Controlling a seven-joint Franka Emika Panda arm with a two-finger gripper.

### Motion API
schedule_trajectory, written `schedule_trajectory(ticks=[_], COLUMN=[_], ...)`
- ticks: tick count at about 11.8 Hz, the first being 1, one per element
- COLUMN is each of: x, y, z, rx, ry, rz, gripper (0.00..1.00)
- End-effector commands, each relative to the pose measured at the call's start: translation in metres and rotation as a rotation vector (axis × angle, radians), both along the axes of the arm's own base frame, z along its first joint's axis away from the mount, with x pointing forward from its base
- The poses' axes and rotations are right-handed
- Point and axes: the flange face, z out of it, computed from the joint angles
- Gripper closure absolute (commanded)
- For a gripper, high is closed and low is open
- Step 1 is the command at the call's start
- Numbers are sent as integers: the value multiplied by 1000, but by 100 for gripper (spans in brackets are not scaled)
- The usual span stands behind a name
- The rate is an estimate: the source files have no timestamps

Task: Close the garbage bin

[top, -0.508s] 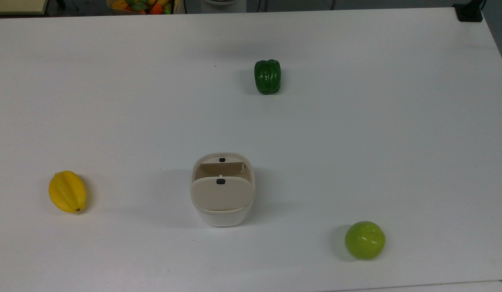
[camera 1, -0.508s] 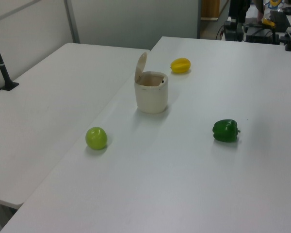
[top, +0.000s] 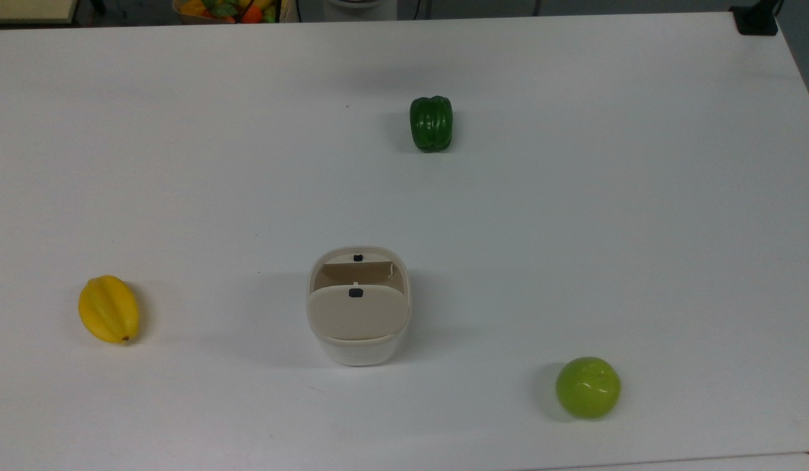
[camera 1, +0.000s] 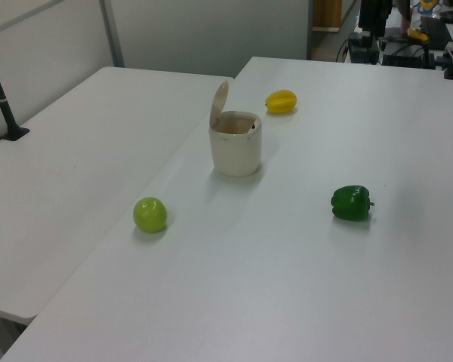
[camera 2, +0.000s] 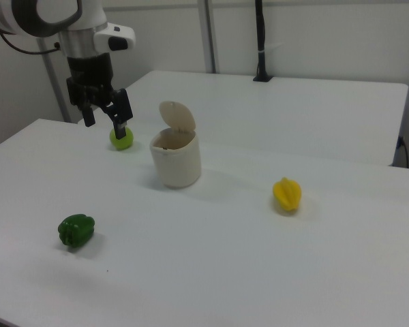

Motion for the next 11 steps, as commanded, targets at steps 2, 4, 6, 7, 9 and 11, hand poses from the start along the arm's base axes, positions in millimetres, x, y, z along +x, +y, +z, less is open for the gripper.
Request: schedule_trajectory(ticks=[2, 4, 6, 7, 9, 11], x=[-5, -4, -4, -3, -3, -3], y=[12, 14, 14, 14, 14, 13], z=[3, 1, 1, 0, 0, 0], rx=[25, 25, 25, 24, 19, 15], ry=[11, 14, 12, 14, 15, 15], rz=[-11, -6, -5, -2, -2, -2], gripper=[0, 0, 0, 0, 0, 0])
